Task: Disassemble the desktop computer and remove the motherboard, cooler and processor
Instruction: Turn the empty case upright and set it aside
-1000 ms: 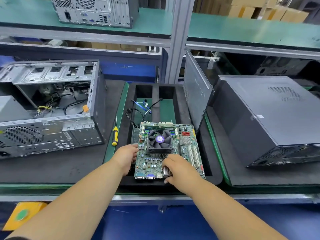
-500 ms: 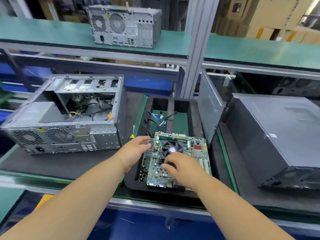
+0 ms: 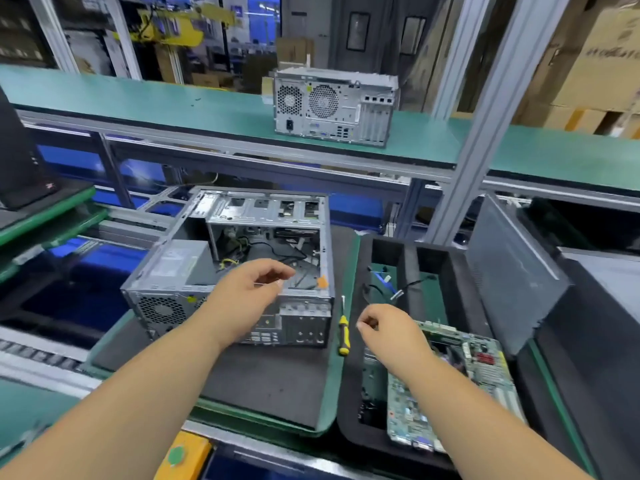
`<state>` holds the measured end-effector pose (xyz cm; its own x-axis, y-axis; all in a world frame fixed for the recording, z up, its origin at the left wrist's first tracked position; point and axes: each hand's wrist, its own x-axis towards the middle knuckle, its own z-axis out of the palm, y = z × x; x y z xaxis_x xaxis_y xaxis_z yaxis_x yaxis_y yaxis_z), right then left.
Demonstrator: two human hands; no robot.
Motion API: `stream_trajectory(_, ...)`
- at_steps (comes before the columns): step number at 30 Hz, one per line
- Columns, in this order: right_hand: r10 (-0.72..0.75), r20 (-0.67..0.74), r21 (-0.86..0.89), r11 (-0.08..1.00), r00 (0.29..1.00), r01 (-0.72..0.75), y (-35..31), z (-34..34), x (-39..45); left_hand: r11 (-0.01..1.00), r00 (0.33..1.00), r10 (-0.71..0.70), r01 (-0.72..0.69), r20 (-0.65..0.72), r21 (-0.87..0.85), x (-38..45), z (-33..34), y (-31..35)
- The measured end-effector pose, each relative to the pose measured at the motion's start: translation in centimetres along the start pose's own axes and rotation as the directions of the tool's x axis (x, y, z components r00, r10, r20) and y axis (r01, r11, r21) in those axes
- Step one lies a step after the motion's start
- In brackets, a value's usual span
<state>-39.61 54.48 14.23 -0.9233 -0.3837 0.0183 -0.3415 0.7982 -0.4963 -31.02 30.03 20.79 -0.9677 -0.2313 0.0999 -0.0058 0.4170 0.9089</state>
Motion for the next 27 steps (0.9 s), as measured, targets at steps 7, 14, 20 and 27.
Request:
stream_trajectory(7,0.330,0.050,-0.166,0.933,0.943,-0.318,-1.3,6.3,6.3,0.998,1.000,0.022,-0.023,0.021,0.053,4.3,-7.9,-5.0)
stream_trajectory(14,0.534,0.089,-0.258,0.828,0.841,-0.498,-0.6,9.4,8.4,0.998,0.991,0.019,-0.028,0.134,0.063,7.9,-9.4,-7.2)
stream_trajectory(20,0.586,0.274,-0.327,0.802,0.763,-0.499,-0.9,8.2,7.3,0.999,0.984,-0.008,-0.001,0.180,0.051,9.6,-6.8,-6.5)
stream_trajectory(27,0.601,0.537,-0.278,0.788,0.592,-0.549,-1.2,7.1,6.9,0.996,0.982,-0.035,0.019,0.184,0.088,9.9,-4.4,-5.0)
